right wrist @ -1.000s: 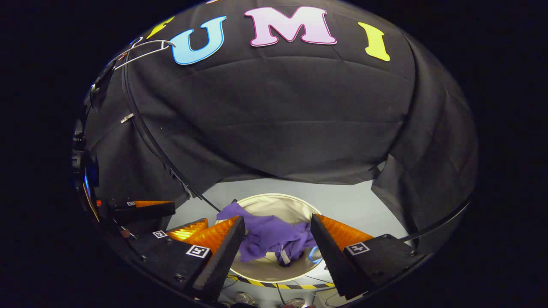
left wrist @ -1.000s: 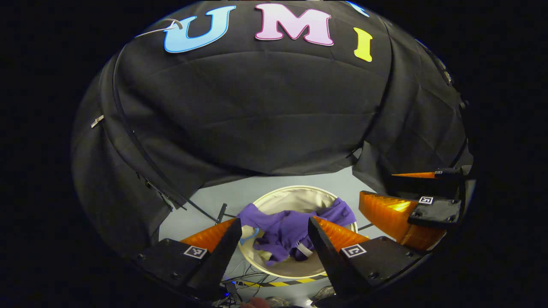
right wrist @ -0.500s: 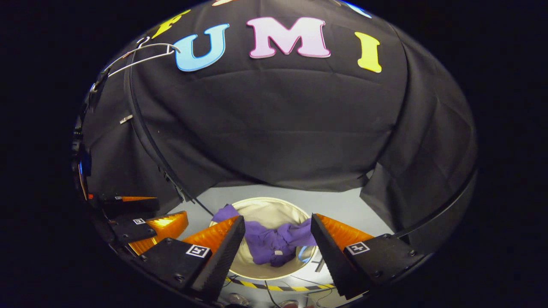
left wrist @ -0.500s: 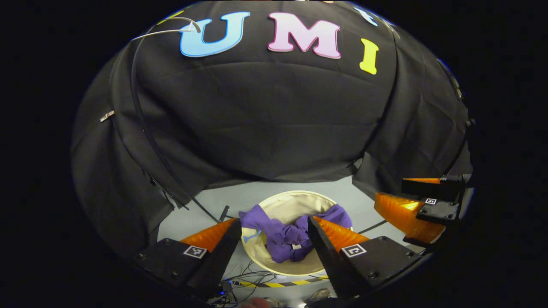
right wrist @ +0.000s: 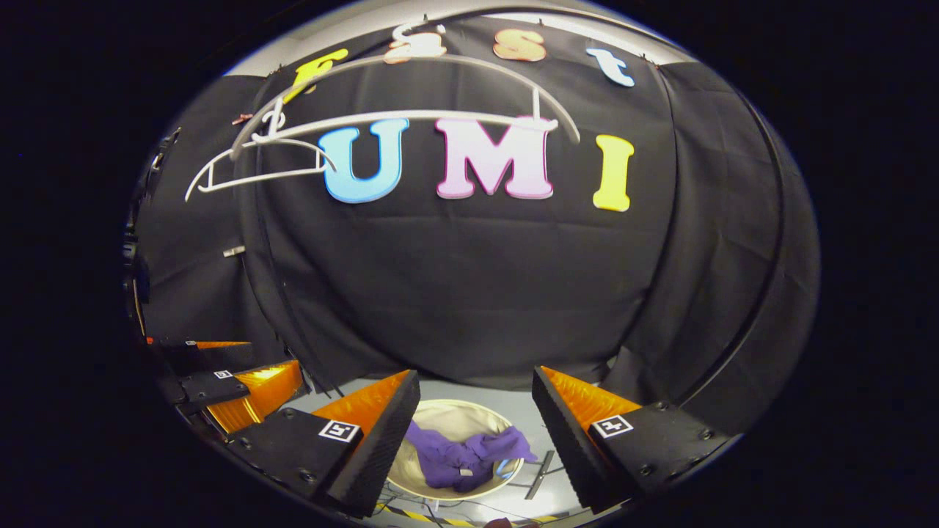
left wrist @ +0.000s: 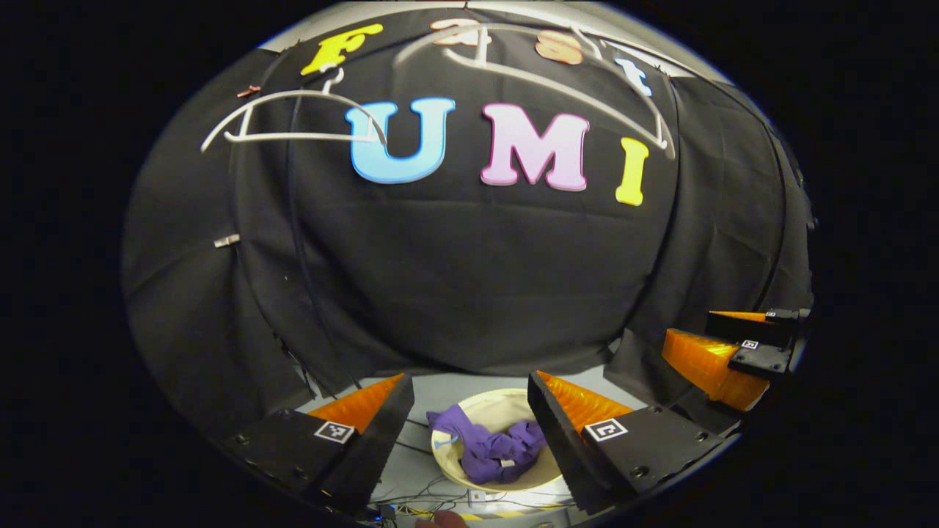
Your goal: Grasp the clothes on the hanger with both hands and then place them into the laundry hamper below.
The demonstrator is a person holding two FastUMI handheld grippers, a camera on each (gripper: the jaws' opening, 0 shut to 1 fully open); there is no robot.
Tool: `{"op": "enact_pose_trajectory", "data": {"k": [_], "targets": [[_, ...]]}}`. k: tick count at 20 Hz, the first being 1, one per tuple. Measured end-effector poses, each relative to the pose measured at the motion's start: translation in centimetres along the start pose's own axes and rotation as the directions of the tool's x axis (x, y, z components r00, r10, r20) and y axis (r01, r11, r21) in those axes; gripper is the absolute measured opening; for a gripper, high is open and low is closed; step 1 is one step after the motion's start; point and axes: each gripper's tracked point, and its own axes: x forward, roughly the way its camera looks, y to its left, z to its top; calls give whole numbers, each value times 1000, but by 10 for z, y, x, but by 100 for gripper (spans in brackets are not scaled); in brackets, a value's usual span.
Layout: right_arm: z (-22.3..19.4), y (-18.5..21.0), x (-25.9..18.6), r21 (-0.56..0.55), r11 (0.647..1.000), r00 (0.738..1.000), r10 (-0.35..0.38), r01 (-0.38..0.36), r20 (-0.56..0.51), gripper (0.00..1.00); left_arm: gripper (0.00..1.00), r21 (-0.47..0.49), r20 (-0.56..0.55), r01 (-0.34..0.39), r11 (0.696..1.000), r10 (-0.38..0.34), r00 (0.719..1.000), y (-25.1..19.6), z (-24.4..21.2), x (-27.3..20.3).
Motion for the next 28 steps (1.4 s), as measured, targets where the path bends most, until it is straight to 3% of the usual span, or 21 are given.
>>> {"op": "enact_pose_trajectory", "data": {"k": [6,13,20,28], "targets": [[88,8,-60,-50,998,978,-31,42,205,99,98,13,180,-21,1000,19,983,2,83,-70],[131,10,-111,-15,999,953,-36,43,301,98,98,16,326,-20,1000,14,945,9,148,-135],[174,19,-172,-42,998,903,-15,37,429,98,98,32,398,-63,997,45,916,25,167,-190],[184,29,-196,-43,999,888,10,11,460,98,98,34,440,-55,998,34,897,21,171,-231]]}}
